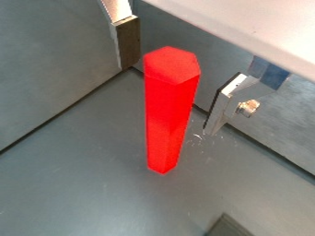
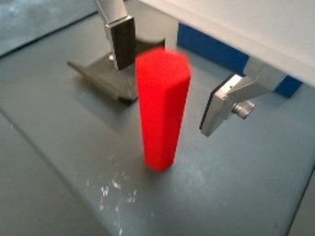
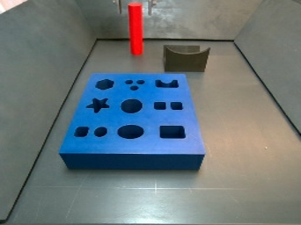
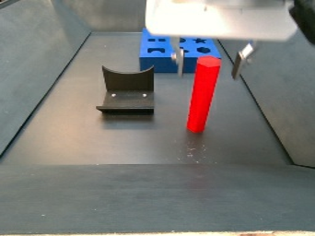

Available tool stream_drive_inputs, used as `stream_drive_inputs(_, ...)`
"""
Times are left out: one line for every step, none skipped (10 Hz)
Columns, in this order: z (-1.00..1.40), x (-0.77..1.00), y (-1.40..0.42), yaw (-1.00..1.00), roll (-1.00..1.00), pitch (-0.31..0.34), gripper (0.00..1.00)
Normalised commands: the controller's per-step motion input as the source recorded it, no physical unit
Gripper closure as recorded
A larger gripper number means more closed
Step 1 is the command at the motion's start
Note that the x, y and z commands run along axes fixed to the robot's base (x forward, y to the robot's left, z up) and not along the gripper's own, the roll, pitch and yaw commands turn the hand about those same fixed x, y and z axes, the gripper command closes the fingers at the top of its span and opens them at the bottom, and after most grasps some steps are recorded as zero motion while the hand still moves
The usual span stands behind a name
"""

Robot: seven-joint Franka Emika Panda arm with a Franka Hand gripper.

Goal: Pick up the hexagon object. Move up. Move to above the board. Insert the hexagon object.
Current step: Pick up the hexagon object.

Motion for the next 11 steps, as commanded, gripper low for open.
stream_drive_inputs(0.0, 0.0, 0.0, 0.0, -0.01, 0.0, 0.0)
stream_drive_inputs(0.0, 0.0, 0.0, 0.0, 0.0, 0.0, 1.0)
stream_drive_inputs(0.0, 0.0, 0.0, 0.0, 0.0, 0.0, 1.0)
stream_drive_inputs(0.0, 0.0, 0.0, 0.0, 0.0, 0.0, 1.0)
stream_drive_inputs(0.0, 0.0, 0.0, 0.0, 0.0, 0.0, 1.0)
stream_drive_inputs(0.0, 0.0, 0.0, 0.0, 0.0, 0.0, 1.0)
stream_drive_inputs(0.0, 0.0, 0.0, 0.0, 0.0, 0.0, 1.0)
stream_drive_inputs(0.0, 0.0, 0.0, 0.0, 0.0, 0.0, 1.0)
stream_drive_inputs(0.0, 0.0, 0.0, 0.0, 0.0, 0.0, 1.0)
stream_drive_inputs(0.0, 0.0, 0.0, 0.0, 0.0, 0.0, 1.0)
stream_drive_inputs(0.0, 0.0, 0.0, 0.0, 0.0, 0.0, 1.0)
